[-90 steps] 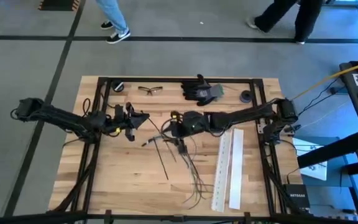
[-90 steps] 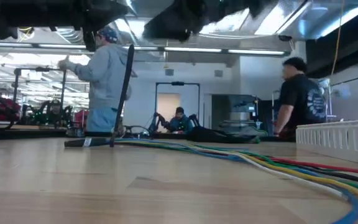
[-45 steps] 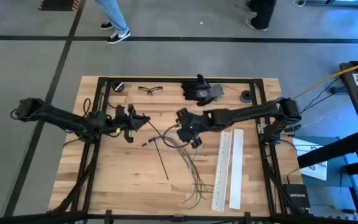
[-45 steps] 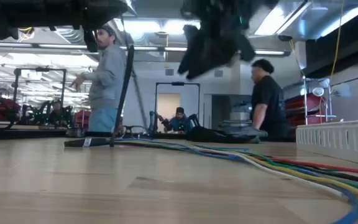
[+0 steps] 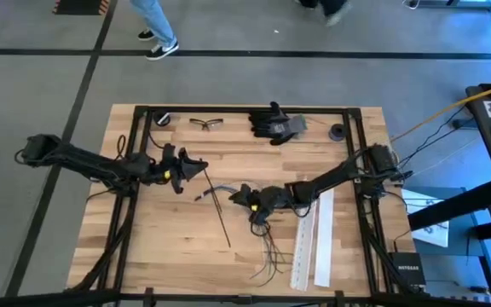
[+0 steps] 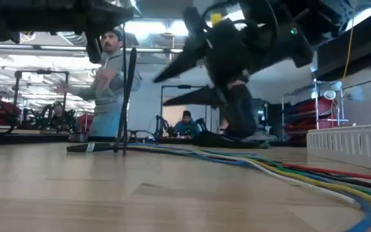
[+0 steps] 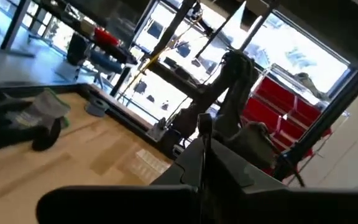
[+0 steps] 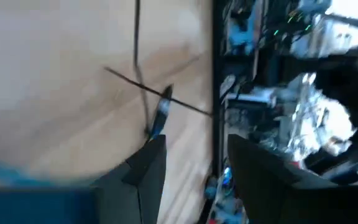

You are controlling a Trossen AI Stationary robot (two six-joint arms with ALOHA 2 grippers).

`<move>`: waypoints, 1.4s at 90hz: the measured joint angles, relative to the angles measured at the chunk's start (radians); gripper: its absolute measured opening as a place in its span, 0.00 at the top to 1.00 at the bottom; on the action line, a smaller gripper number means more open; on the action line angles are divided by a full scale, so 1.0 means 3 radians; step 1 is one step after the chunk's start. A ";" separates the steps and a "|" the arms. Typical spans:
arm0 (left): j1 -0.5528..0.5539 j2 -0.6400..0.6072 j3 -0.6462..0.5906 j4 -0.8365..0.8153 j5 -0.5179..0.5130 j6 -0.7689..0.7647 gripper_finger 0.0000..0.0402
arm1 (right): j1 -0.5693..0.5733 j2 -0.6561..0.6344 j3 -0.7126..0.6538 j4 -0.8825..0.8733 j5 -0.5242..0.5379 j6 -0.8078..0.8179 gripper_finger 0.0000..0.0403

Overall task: Ziptie cables
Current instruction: Wrap the zip tie on the cables

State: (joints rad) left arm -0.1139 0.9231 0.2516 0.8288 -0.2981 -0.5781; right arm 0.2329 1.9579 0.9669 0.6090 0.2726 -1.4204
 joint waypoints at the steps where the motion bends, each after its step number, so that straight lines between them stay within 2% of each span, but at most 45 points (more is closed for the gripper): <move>1: 0.0000 0.0004 0.0000 0.0000 0.0000 -0.0001 1.00 | 0.0000 0.0020 0.0026 0.0000 0.0003 -0.0008 0.61; 23: 0.0003 0.0043 0.0000 0.0050 -0.0001 -0.0080 1.00 | -0.0020 0.0376 0.0461 -0.0051 -0.0026 -0.0346 0.61; 30: 0.0003 0.0044 0.0000 0.0065 -0.0001 -0.0071 1.00 | -0.0017 0.0478 0.0562 -0.0053 -0.0096 -0.0357 0.61; 50: 0.0003 0.0044 0.0000 0.0069 -0.0001 -0.0070 1.00 | -0.0045 0.0685 0.0695 -0.0224 -0.0021 -0.0357 0.61; 60: 0.0003 0.0044 0.0000 0.0070 -0.0001 -0.0070 1.00 | -0.0038 0.0704 0.0717 -0.0203 0.0069 -0.0393 0.61; 85: 0.0003 0.0044 0.0000 0.0069 -0.0001 -0.0064 1.00 | 0.0057 0.0699 0.0716 -0.0191 0.0681 -0.0523 0.61; 108: 0.0003 0.0046 0.0000 0.0067 -0.0001 -0.0067 1.00 | 0.0117 0.0683 0.0714 -0.0377 0.0754 -0.0521 0.61; 126: 0.0000 0.0046 0.0000 0.0067 0.0000 -0.0061 1.00 | 0.0172 0.0465 0.0714 -0.0571 0.0711 -0.0474 0.61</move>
State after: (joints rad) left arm -0.1139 0.9367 0.2516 0.8490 -0.2981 -0.5964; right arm 0.2844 2.0973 1.1811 0.4378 0.4860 -1.5627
